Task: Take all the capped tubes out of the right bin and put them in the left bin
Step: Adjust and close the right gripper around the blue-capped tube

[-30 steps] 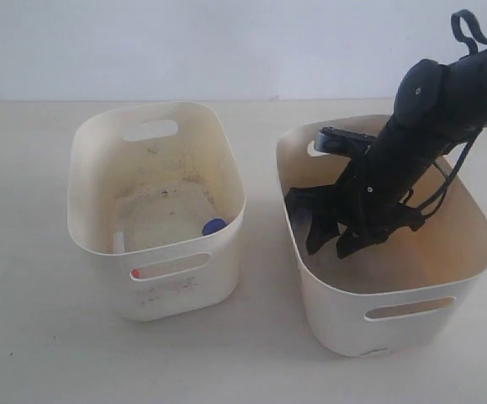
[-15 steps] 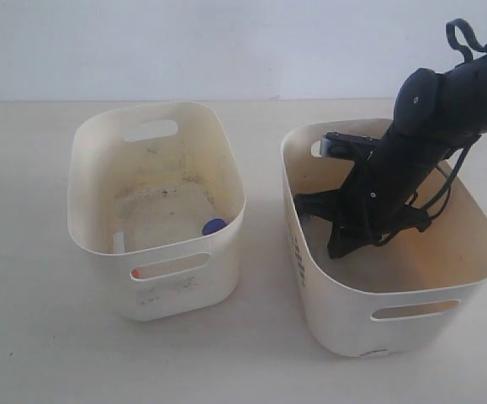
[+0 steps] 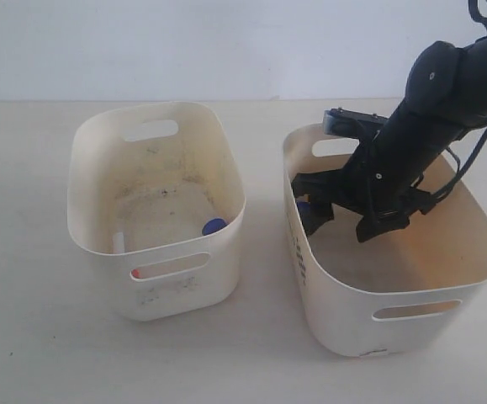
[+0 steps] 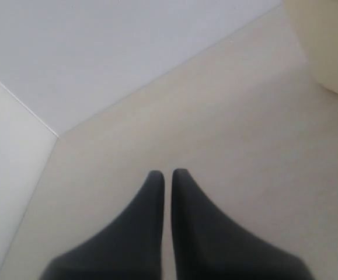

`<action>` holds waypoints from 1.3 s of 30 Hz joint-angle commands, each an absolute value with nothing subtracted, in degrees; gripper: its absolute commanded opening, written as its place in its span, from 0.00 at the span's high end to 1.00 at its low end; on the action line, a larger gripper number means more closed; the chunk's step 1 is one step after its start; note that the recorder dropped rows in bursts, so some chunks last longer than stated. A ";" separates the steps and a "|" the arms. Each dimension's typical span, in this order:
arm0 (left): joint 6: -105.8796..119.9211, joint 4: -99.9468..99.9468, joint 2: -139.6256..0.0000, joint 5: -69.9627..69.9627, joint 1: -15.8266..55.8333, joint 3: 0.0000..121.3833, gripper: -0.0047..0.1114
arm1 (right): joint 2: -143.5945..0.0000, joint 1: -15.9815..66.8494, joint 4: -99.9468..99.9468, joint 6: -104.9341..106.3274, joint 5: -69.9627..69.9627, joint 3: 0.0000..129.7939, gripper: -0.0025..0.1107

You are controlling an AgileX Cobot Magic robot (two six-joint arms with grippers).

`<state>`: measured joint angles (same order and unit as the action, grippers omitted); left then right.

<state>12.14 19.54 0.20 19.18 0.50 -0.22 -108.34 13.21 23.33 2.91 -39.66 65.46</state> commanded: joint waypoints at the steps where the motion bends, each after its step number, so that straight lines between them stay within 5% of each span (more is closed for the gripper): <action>1: 12.07 19.38 0.00 18.90 0.56 0.00 0.92 | -108.02 13.17 23.29 3.56 -39.86 65.30 0.18; 26: 12.07 19.38 0.00 18.90 0.56 0.00 0.92 | -112.68 16.55 22.82 3.26 -36.54 65.30 0.21; 34: 12.07 19.38 0.00 18.90 0.56 0.00 0.92 | -112.68 16.55 21.12 1.01 -36.54 65.30 0.50; 39: 12.07 19.38 0.00 18.90 0.56 0.00 0.92 | -112.68 16.55 21.12 1.01 -36.54 65.30 0.53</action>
<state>12.14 19.54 0.20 19.18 0.50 -0.22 -111.95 16.67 23.22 0.84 -36.72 65.57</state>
